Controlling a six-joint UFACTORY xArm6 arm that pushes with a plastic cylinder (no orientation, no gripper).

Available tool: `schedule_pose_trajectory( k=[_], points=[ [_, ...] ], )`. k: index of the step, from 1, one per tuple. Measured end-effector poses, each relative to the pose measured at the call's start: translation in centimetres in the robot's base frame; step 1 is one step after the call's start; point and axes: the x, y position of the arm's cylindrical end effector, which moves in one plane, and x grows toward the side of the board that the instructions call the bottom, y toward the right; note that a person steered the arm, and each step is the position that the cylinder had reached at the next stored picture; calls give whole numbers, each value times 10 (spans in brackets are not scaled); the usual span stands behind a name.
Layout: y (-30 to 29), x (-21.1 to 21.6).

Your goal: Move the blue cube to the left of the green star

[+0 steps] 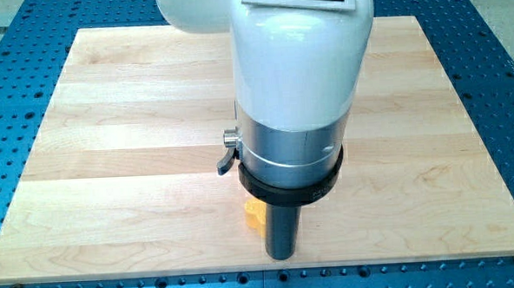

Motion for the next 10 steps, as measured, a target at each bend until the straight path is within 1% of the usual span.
schedule_pose_trajectory(
  k=[1, 3, 4, 5, 6, 7, 8, 9, 10],
  points=[
    [7, -8],
    [30, 10],
    [30, 0],
    [35, -51],
    [107, -127],
    [43, -211],
    [33, -261],
    [32, -288],
    [19, -314]
  ],
)
